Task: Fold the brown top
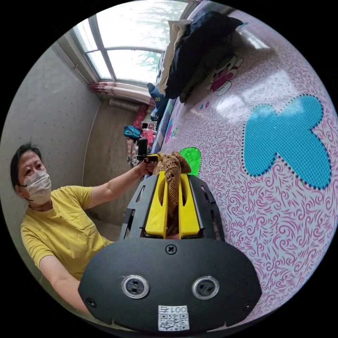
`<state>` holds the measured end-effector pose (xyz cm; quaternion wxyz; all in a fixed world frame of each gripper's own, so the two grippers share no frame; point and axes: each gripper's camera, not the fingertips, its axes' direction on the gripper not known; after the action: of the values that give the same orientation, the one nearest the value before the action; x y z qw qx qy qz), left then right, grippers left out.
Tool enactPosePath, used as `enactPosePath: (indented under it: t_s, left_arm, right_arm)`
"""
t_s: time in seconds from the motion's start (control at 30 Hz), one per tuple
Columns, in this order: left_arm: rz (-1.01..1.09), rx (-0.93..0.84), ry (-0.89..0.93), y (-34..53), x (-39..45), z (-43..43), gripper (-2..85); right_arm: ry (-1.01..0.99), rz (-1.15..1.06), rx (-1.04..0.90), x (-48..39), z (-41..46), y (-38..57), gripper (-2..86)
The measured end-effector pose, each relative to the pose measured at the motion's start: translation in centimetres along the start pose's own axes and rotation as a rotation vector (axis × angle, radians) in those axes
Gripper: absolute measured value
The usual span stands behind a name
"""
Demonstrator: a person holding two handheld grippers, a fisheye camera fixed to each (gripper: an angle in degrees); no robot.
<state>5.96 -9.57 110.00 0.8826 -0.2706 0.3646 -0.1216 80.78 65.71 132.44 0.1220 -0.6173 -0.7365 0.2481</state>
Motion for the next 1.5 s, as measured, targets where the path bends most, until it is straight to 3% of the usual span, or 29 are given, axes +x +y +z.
enactPosePath:
  t_s: [0.23,0.57,0.77,0.87,1.0,1.17,1.5]
  left_arm:
    - [-0.107,0.044,0.144,3.3,-3.7,1.7,1.5]
    - [-0.035,0.083,0.276,9.9,-6.2,4.3,4.3]
    - [-0.036,0.061,0.290,15.7,-8.1,6.1,4.9]
    - [-0.018,-0.012,0.262,18.6,-8.4,8.6,3.5]
    - [-0.004,0.055,0.186,22.9,-8.5,10.4,1.2]
    - [0.077,0.169,0.073,30.1,-4.8,9.7,0.6]
    - [0.367,0.483,-0.217,51.7,10.2,6.5,0.3]
  right_arm:
    - [0.020,0.028,-0.041,1.2,2.6,-1.3,3.3]
    - [-0.138,-0.036,-0.090,2.6,5.8,-0.8,11.3]
    - [-0.078,-0.090,-0.183,2.3,9.7,0.3,9.0]
    - [-0.047,-0.069,-0.199,2.7,11.8,1.0,4.2]
    - [0.011,-0.088,-0.121,2.1,12.9,2.4,1.5]
    - [0.075,-0.296,-0.066,-5.4,14.7,5.8,0.8]
    - [0.177,-0.713,0.031,-21.2,19.1,12.5,1.6]
